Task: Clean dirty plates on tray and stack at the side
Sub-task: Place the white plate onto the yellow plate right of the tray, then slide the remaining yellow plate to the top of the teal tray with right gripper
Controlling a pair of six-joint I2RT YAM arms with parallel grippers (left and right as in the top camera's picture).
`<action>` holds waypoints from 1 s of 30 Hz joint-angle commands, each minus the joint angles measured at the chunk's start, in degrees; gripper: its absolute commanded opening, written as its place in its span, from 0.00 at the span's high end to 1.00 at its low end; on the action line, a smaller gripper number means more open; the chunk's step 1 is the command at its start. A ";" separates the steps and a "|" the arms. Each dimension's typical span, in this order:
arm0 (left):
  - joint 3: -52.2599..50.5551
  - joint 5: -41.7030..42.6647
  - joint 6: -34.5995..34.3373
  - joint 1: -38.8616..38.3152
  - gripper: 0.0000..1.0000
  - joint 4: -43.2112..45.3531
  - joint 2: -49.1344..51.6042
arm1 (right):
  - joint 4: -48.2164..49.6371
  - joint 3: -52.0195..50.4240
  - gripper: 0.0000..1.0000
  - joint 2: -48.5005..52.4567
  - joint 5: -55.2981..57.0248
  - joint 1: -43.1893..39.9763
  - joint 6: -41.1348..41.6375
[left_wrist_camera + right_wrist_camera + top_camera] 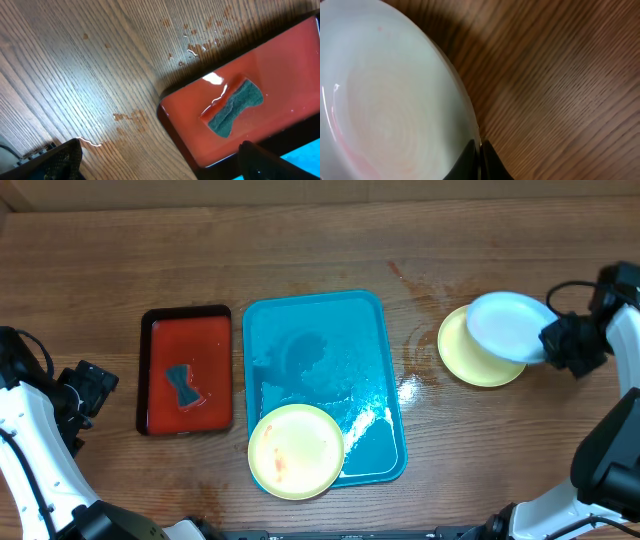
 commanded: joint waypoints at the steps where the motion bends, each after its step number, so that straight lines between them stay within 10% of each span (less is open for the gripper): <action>1: 0.55 0.42 -1.18 0.20 0.00 0.07 -0.81 | -0.68 0.17 0.91 -0.35 -1.27 2.10 -3.04; 7: 0.55 0.42 -1.18 0.20 0.00 0.07 -0.81 | -2.97 0.17 0.53 -1.20 -0.46 5.88 -3.54; 30: 0.55 0.42 -1.18 0.20 0.00 0.07 -0.81 | 6.45 -11.78 0.41 -13.29 -2.67 59.56 -17.92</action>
